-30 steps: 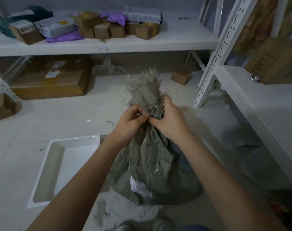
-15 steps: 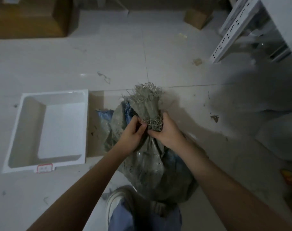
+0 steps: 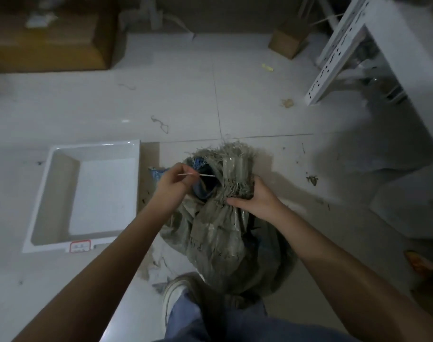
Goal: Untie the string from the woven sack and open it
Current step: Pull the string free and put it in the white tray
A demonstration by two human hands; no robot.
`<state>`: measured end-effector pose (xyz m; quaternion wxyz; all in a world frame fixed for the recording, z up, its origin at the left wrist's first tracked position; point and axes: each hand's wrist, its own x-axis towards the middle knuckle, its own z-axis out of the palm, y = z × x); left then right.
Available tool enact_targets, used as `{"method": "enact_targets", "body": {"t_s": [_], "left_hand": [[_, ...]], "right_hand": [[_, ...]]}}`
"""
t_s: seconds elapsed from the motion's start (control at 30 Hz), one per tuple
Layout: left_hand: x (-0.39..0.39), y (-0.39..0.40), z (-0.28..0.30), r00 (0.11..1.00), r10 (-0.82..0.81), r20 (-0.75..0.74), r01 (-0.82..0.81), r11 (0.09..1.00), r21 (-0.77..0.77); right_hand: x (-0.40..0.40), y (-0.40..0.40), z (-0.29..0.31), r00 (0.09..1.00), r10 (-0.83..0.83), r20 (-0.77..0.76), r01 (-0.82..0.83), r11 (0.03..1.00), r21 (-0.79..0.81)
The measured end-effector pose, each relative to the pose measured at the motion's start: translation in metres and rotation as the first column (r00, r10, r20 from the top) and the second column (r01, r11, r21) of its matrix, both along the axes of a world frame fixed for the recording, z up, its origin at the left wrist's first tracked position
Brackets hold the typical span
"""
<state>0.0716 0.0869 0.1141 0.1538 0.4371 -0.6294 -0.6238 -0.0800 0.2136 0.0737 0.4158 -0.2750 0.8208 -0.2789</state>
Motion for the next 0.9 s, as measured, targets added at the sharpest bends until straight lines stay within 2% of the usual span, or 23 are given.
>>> {"method": "enact_targets", "body": {"t_s": [0.1, 0.13, 0.17, 0.2, 0.27, 0.3, 0.37, 0.57, 0.7, 0.8, 0.9], "left_hand": [[0.011, -0.005, 0.035, 0.982, 0.138, -0.129, -0.13, 0.989, 0.069], [0.013, -0.004, 0.046, 0.968, 0.185, -0.171, -0.164, 0.978, 0.129], [0.015, -0.002, 0.056, 0.952, 0.227, -0.205, -0.189, 0.963, 0.19], [0.016, -0.001, 0.064, 0.94, 0.259, -0.223, -0.204, 0.948, 0.243], [0.018, 0.001, 0.078, 0.925, 0.304, -0.226, -0.215, 0.913, 0.346], [0.017, 0.002, 0.084, 0.912, 0.336, -0.233, -0.221, 0.884, 0.411], [0.015, 0.001, 0.091, 0.876, 0.413, -0.25, -0.239, 0.821, 0.518], [0.023, -0.011, 0.105, 0.759, 0.595, -0.265, -0.355, 0.719, 0.597], [0.04, -0.026, 0.102, 0.718, 0.658, -0.227, -0.456, 0.691, 0.561], [0.057, -0.043, 0.084, 0.694, 0.699, -0.173, -0.564, 0.677, 0.473], [0.079, -0.059, 0.055, 0.714, 0.697, -0.069, -0.65, 0.696, 0.306]], "right_hand": [[0.002, -0.005, 0.037, 0.931, -0.01, -0.364, 0.014, 1.0, 0.009], [0.005, -0.008, 0.054, 0.89, -0.05, -0.453, 0.027, 0.998, -0.058], [0.008, -0.011, 0.071, 0.883, -0.091, -0.46, 0.035, 0.991, -0.13], [0.013, -0.015, 0.092, 0.924, -0.125, -0.362, 0.056, 0.979, -0.195], [0.025, -0.025, 0.124, 0.999, -0.053, -0.009, 0.049, 0.974, -0.219], [0.033, -0.029, 0.137, 0.99, 0.024, 0.136, 0.002, 0.983, -0.184], [0.051, -0.039, 0.153, 0.959, 0.071, 0.273, -0.038, 0.992, -0.123], [0.071, -0.094, 0.184, 0.912, -0.247, 0.327, 0.311, 0.937, -0.161], [0.086, -0.132, 0.177, 0.957, -0.222, 0.188, 0.272, 0.913, -0.303], [0.109, -0.154, 0.149, 0.965, -0.234, 0.117, 0.259, 0.918, -0.301], [0.131, -0.173, 0.115, 0.964, -0.232, 0.128, 0.258, 0.934, -0.248]]}}
